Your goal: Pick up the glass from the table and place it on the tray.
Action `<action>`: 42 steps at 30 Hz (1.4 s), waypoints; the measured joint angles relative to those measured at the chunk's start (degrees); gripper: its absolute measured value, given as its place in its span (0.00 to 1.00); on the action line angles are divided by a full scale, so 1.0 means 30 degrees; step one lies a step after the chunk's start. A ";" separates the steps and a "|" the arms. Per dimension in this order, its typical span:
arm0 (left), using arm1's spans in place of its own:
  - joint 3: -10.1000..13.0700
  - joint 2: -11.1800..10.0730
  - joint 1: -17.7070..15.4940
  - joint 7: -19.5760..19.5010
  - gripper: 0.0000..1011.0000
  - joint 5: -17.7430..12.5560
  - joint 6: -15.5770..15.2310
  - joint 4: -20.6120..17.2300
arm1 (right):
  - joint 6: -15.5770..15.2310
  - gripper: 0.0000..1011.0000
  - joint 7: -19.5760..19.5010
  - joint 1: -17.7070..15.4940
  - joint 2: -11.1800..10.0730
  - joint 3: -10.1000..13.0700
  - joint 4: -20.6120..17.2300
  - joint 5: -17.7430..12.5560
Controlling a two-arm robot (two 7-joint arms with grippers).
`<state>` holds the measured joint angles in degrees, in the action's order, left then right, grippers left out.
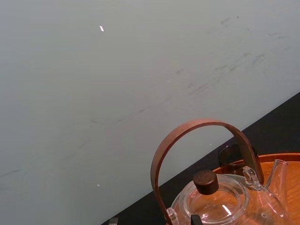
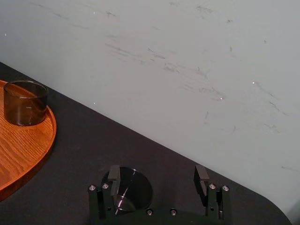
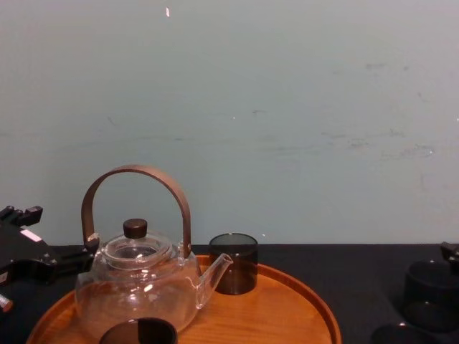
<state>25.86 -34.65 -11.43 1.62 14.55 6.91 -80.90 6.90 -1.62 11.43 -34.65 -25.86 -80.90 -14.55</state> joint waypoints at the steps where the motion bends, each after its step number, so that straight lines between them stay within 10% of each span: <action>1: 0.0001 0.0000 0.0000 0.0000 0.99 0.0000 0.0000 0.0000 | 0.0001 1.00 0.0000 0.0000 -0.0001 0.0000 0.0000 0.0000; 19: 0.0001 0.0000 0.0000 0.0001 0.99 0.0000 -0.0001 0.0000 | -0.0015 1.00 0.0717 -0.0218 -0.0160 0.0399 -0.0331 -0.0271; 42: 0.0000 0.0000 -0.0001 0.0001 0.99 0.0000 -0.0001 -0.0001 | -0.0799 1.00 0.2816 -0.4102 -0.0943 0.1379 -0.5597 -0.1392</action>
<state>25.86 -34.65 -11.43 1.62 14.55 6.90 -80.90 4.51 6.83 -0.88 -37.47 -21.72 -97.69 -18.72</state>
